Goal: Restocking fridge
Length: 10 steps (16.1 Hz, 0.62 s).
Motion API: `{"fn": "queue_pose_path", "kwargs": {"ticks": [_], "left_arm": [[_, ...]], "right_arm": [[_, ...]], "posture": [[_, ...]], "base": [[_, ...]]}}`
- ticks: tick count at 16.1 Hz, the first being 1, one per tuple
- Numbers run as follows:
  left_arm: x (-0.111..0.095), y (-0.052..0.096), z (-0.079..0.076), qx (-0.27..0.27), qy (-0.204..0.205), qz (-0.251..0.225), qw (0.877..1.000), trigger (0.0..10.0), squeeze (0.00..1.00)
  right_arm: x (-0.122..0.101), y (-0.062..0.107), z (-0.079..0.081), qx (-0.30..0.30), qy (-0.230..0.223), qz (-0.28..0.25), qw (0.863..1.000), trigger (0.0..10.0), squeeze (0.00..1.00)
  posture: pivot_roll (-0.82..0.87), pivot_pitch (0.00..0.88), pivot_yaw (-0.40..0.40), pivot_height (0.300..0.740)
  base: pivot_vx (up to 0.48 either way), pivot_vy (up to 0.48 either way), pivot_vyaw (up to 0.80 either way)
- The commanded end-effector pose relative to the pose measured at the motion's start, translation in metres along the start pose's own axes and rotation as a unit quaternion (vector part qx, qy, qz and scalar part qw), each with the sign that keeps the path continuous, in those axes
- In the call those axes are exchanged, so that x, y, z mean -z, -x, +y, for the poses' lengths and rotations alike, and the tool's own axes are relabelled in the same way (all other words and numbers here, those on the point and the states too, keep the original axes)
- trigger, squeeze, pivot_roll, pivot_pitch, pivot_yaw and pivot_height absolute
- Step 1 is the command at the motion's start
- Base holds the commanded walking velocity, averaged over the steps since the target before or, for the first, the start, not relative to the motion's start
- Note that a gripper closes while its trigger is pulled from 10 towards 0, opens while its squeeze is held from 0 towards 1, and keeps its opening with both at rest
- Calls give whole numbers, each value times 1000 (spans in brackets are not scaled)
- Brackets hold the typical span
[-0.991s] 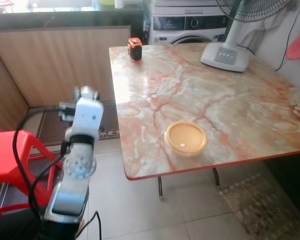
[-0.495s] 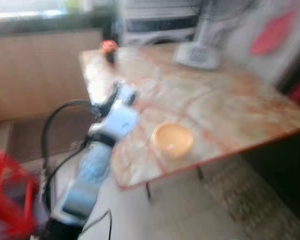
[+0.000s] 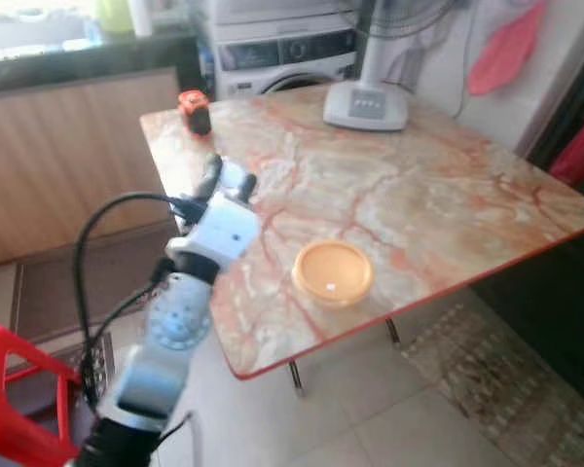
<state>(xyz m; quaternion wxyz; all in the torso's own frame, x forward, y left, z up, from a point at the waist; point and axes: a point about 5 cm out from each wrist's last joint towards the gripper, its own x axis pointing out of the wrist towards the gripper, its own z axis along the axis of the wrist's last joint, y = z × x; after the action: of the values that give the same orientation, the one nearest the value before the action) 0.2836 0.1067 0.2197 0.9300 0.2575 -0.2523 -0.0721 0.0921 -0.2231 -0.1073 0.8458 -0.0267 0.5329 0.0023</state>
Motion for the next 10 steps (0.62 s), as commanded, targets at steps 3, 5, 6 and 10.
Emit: {"fn": "queue_pose_path", "kwargs": {"ticks": [3, 5, 6, 10], "left_arm": [[-6, -1, 1, 1, -12, -17, 1000, 10000, 0], [-4, -1, 2, -2, -18, -12, 1000, 10000, 0], [-4, -1, 3, -2, -19, -13, 1000, 10000, 0], [-3, -2, 4, -6, -31, -9, 999, 10000, 0]], "right_arm": [[4, 1, -2, 1, 2, 7, 1000, 10000, 0], [4, 1, -2, 0, 2, 8, 1000, 10000, 0], [5, 1, -2, 0, 3, 8, 1000, 10000, 0], [5, 1, -1, -1, 4, 9, 1000, 10000, 0]], "posture": [[-12, 0, -20, 740], [-13, 0, -19, 740], [-12, 0, -19, 740], [-12, 0, -19, 740]], "base": [[0, 0, 0], [0, -163, 0], [0, -311, 0], [0, -198, -200]]}}
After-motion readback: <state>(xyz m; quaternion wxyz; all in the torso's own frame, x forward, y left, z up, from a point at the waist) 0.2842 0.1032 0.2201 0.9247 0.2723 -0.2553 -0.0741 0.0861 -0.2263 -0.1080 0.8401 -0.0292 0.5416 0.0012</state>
